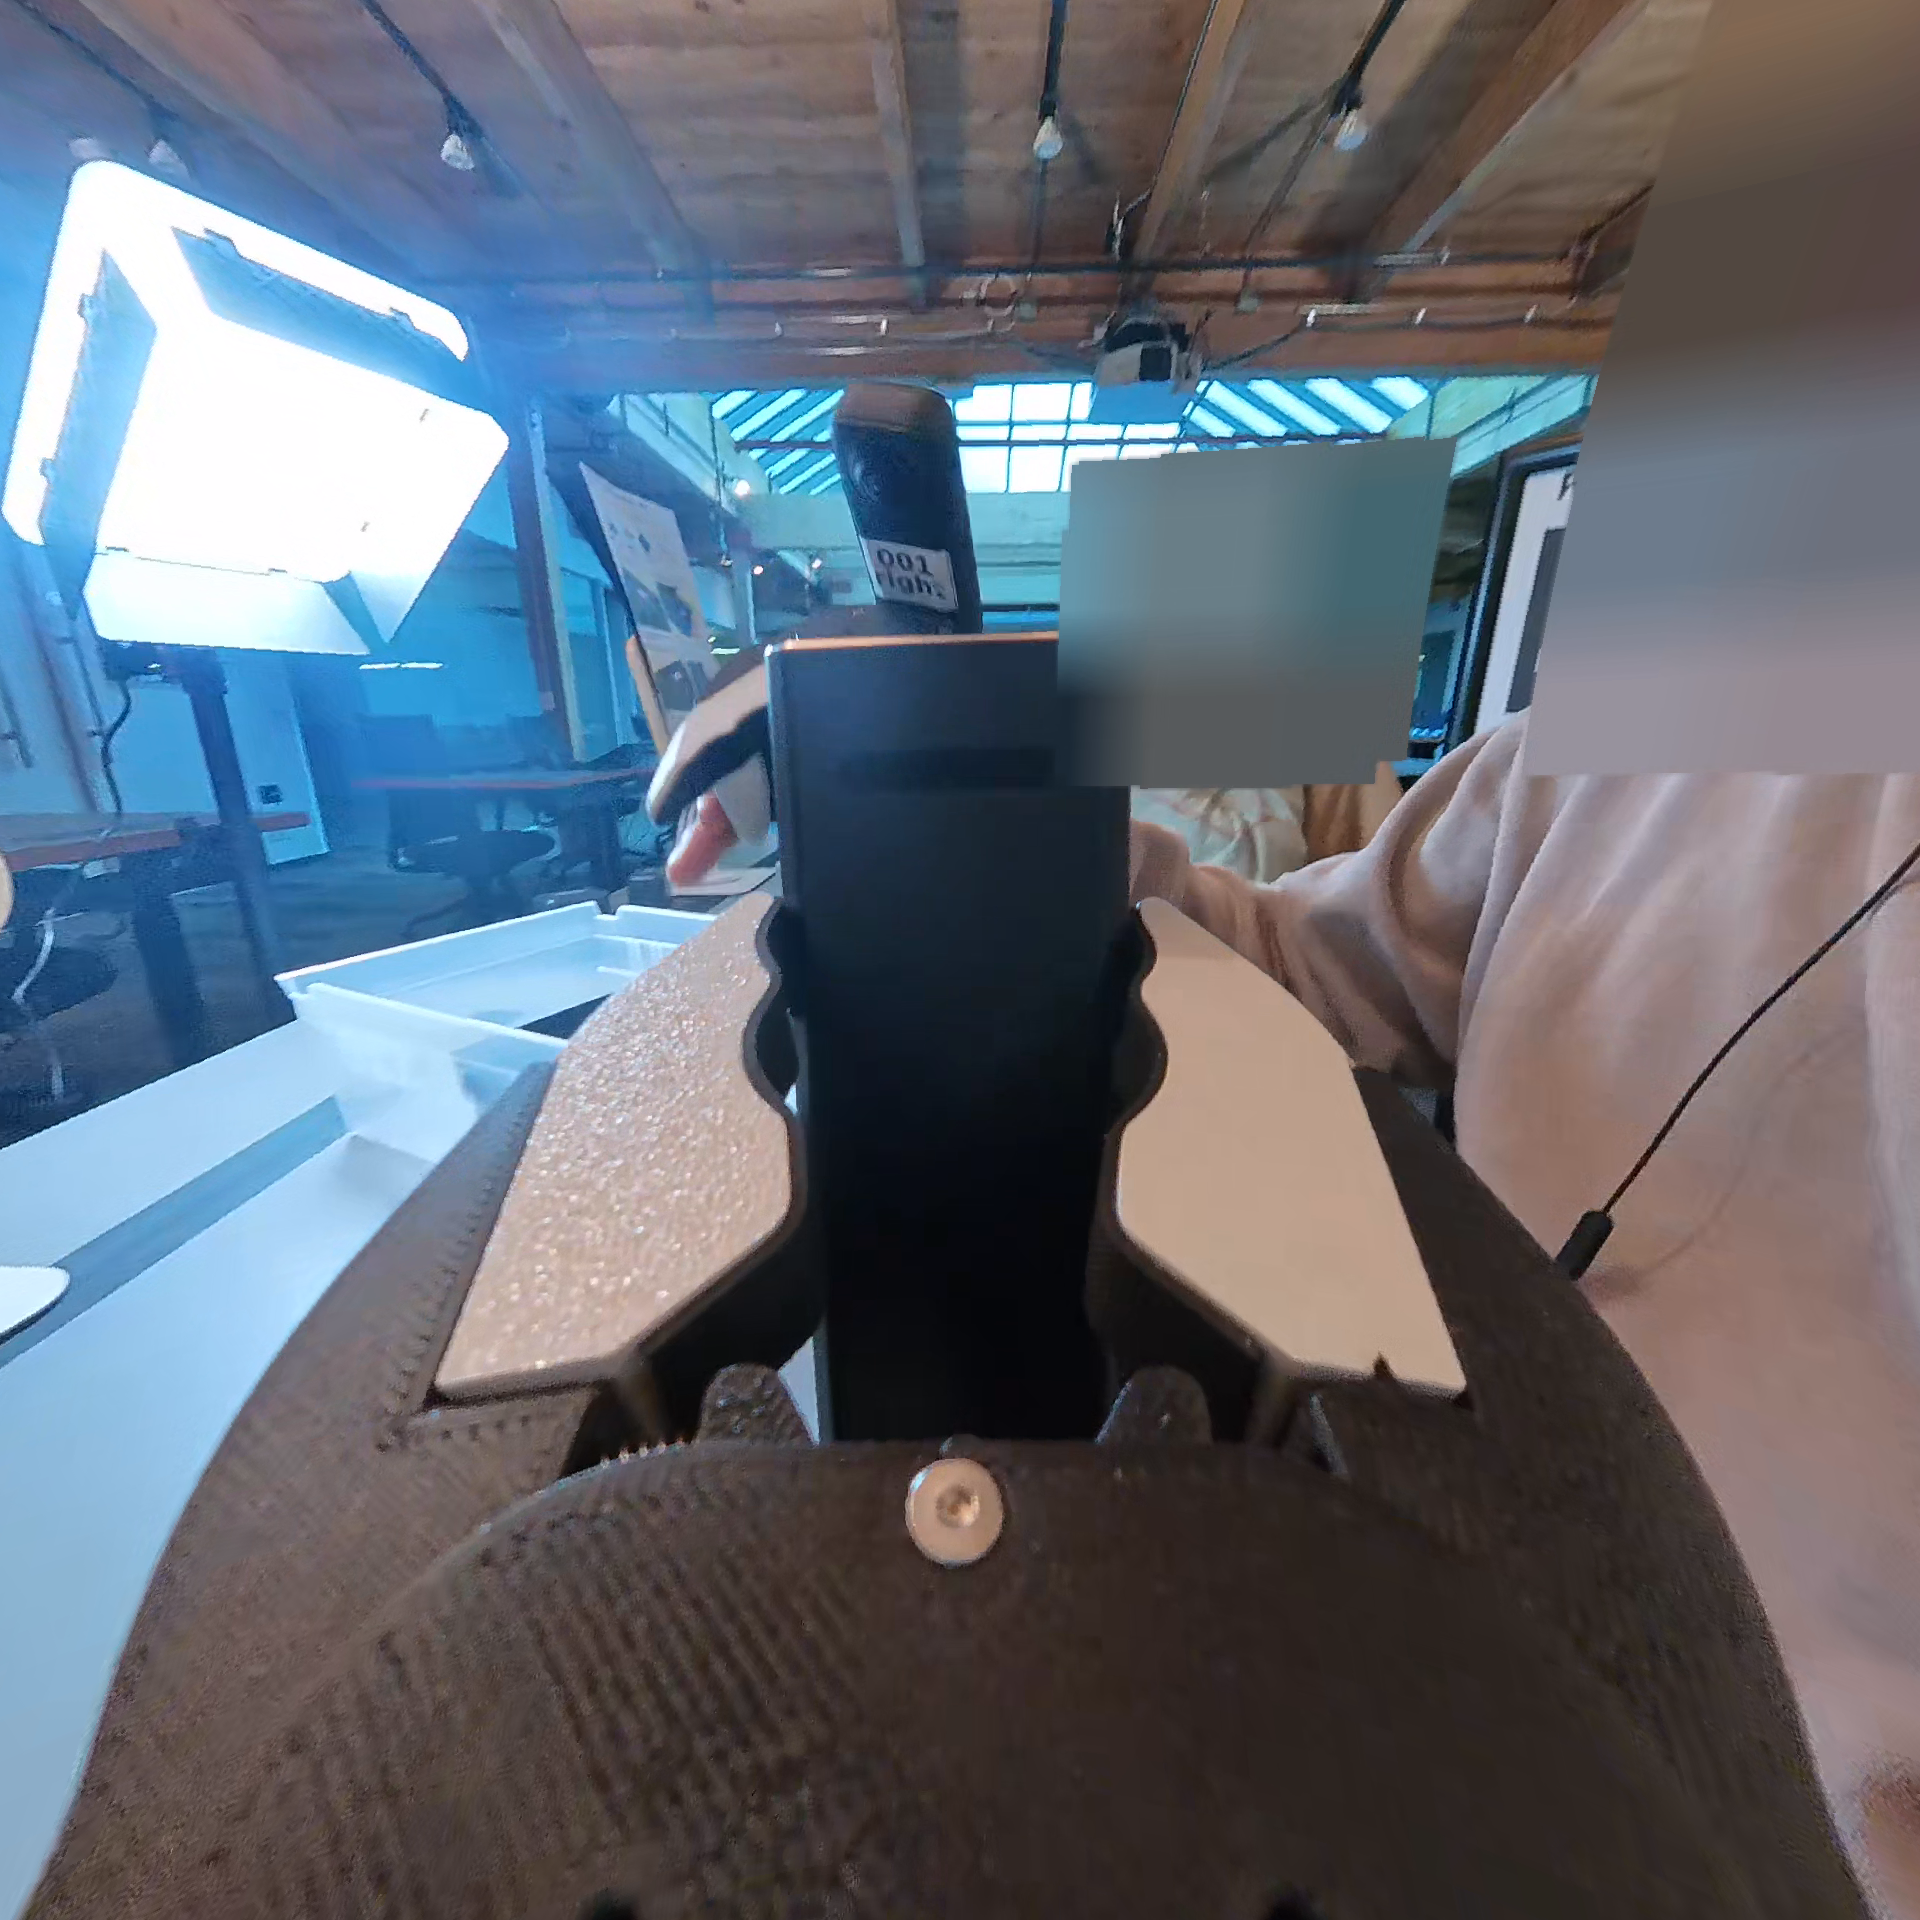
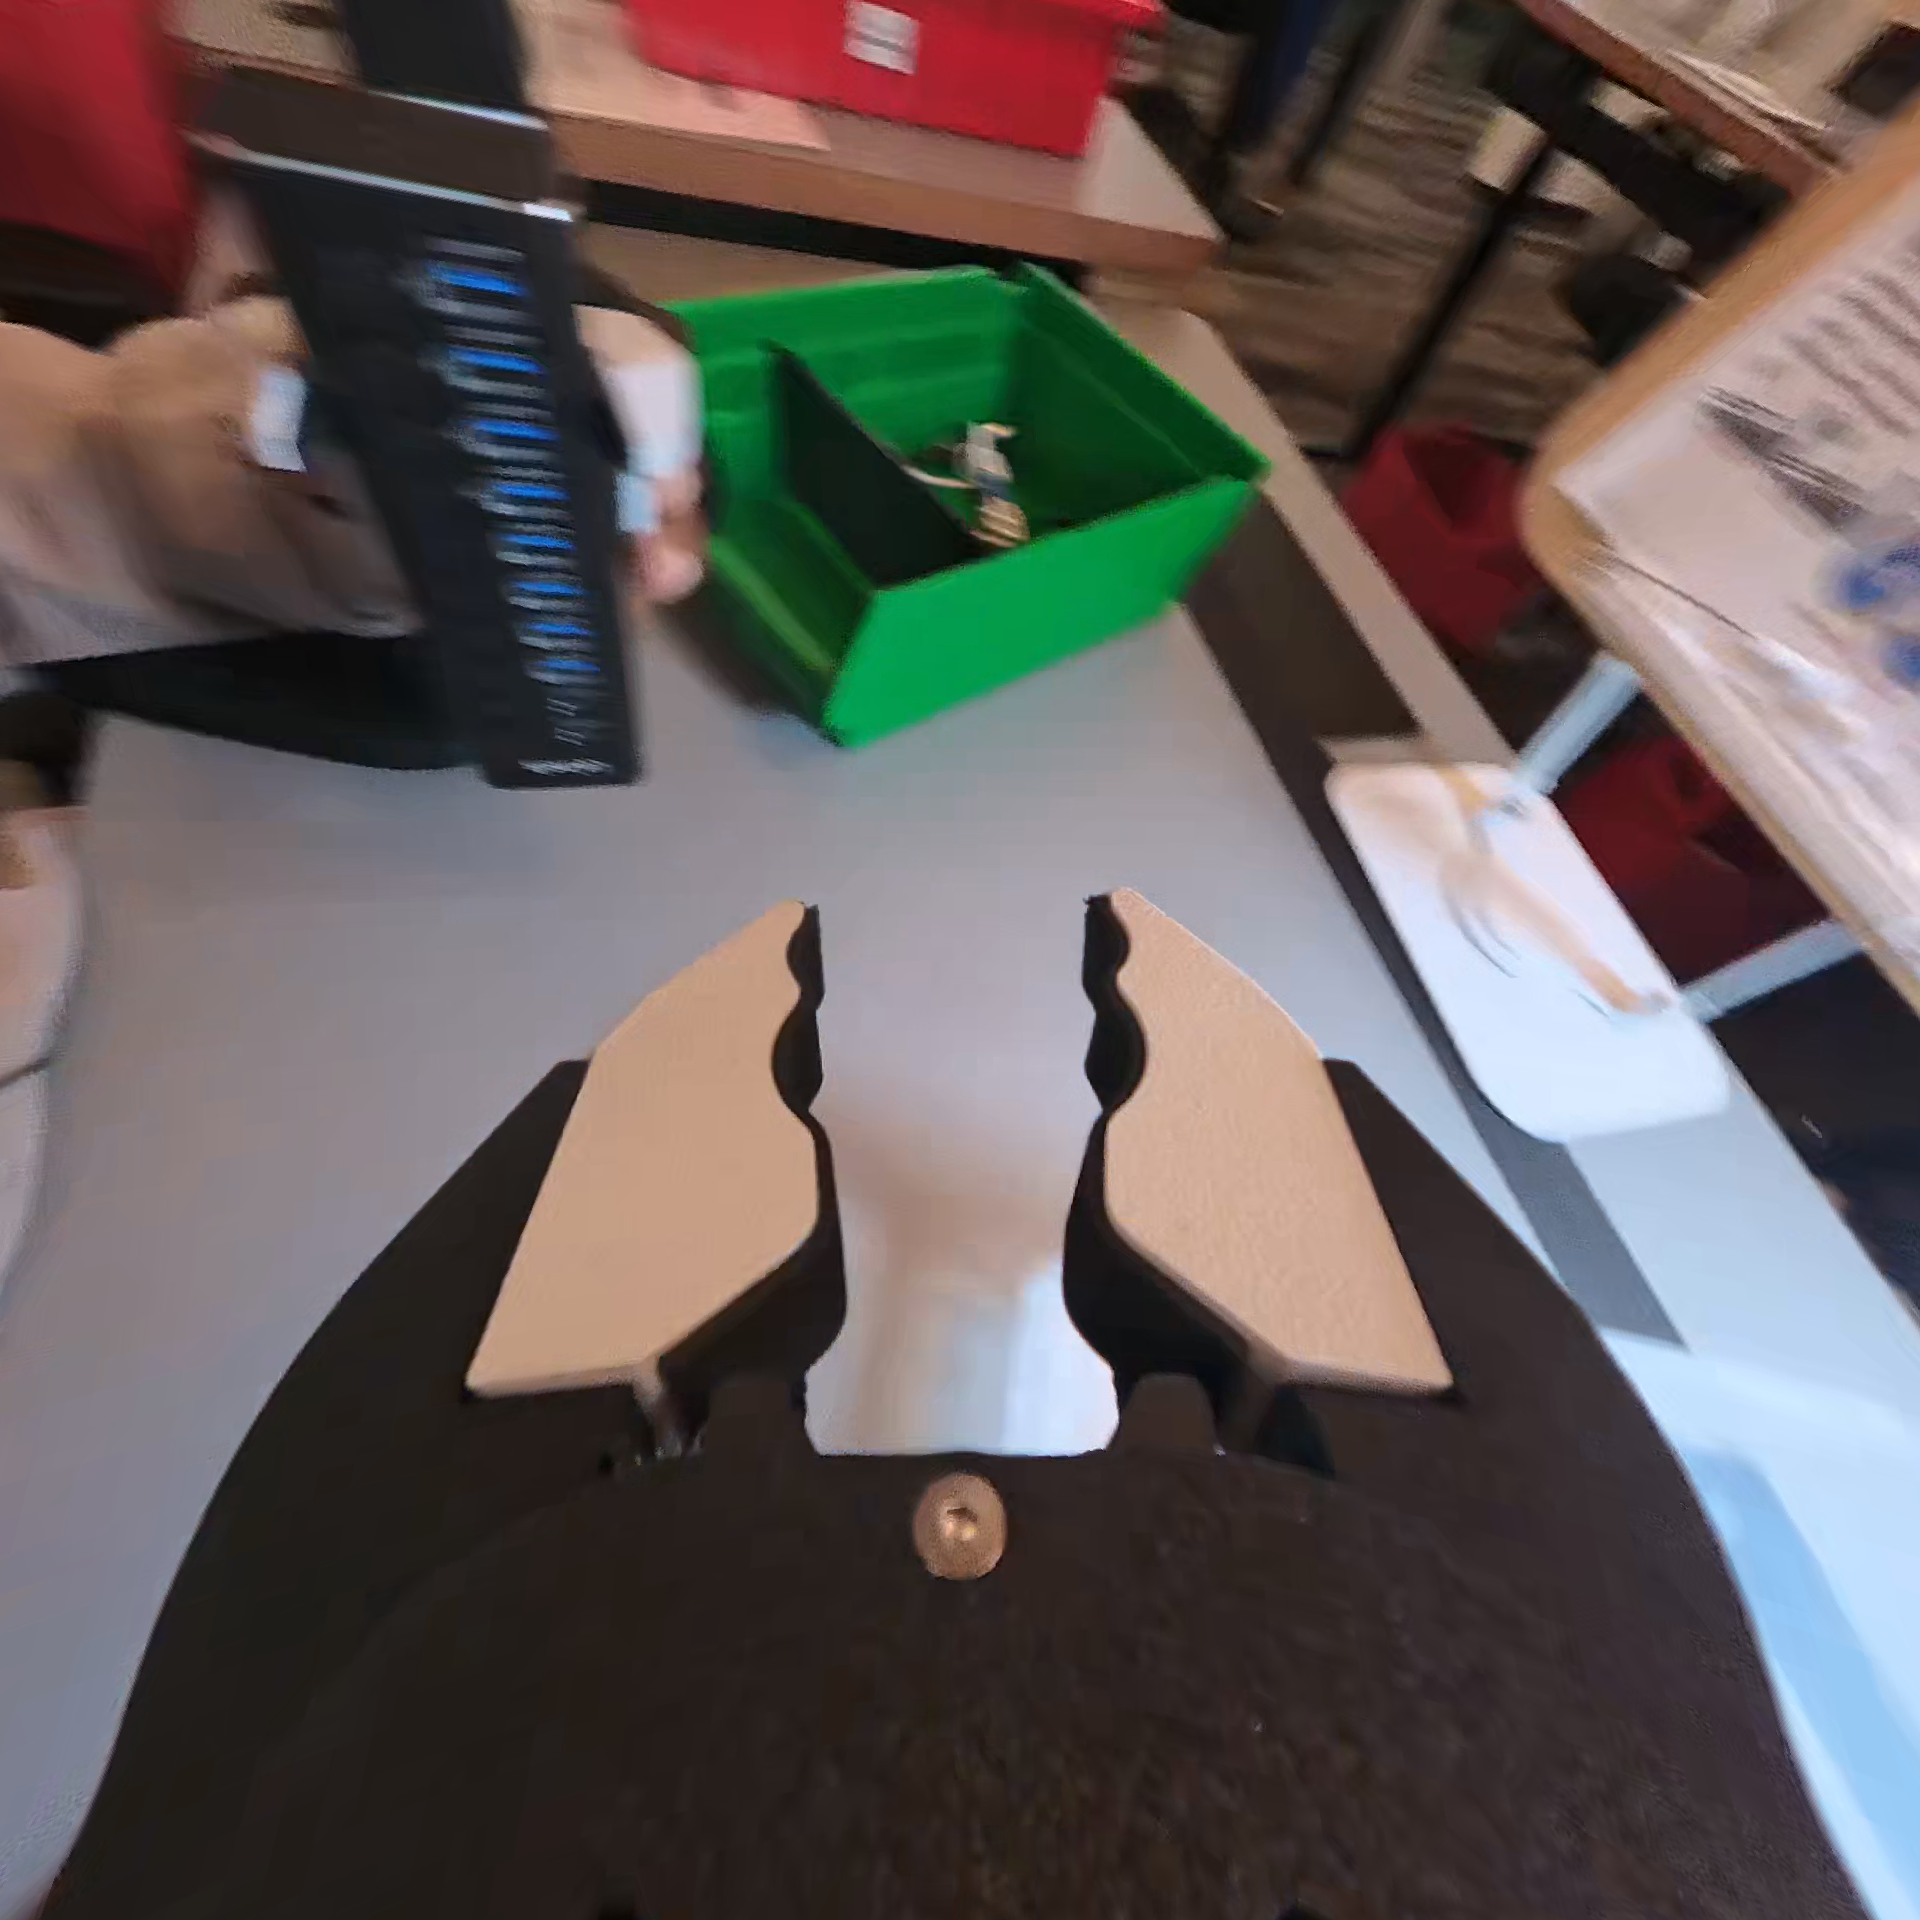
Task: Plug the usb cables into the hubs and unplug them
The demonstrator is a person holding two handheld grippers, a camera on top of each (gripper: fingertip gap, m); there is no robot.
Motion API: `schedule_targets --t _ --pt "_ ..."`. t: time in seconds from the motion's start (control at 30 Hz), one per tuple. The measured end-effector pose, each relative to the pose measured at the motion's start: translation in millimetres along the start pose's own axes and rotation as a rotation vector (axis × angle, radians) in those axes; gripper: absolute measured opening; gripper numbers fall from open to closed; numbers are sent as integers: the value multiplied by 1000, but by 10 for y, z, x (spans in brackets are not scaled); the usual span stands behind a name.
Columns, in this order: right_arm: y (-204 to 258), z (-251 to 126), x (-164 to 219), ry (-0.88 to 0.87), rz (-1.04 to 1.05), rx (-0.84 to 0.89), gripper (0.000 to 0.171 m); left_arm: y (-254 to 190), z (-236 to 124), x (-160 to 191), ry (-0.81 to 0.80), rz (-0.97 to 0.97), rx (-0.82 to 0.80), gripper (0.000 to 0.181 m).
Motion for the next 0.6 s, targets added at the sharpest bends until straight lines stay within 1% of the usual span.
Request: schedule_targets --t 0.07,0.13,0.23,0.3,0.4,0.47,0.6 --pt "277 288 -76 -37 -23 -121 51 -12 13 -1 -32 -20 13 61" --pt "526 615 -78 -56 -13 -210 59 -22 33 9 -49 -25 13 61" --pt "831 1015 -19 -131 -13 -262 72 -28 65 47 -67 -21 -14 61" --pt "947 1173 0 -187 36 -247 71 -27 91 85 -77 -9 -40 61" --pt "956 1240 28 -230 35 -184 68 -17 93 106 -84 23 -77 61" --pt "953 1217 29 -227 22 -194 67 -26 103 109 -92 32 -76 61" --pt "903 1131 76 -146 22 -229 61 -56 146 83 -26 22 -81 61"
Point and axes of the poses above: each gripper's, where its closed fingertips meet, z out along the fingers, x out of its underside, y = z × x across the jaws, the point moved 10 cm from there along -z, back along the fingers, and after that the axes turned 1 degree about -y, right-handed, at the moved point
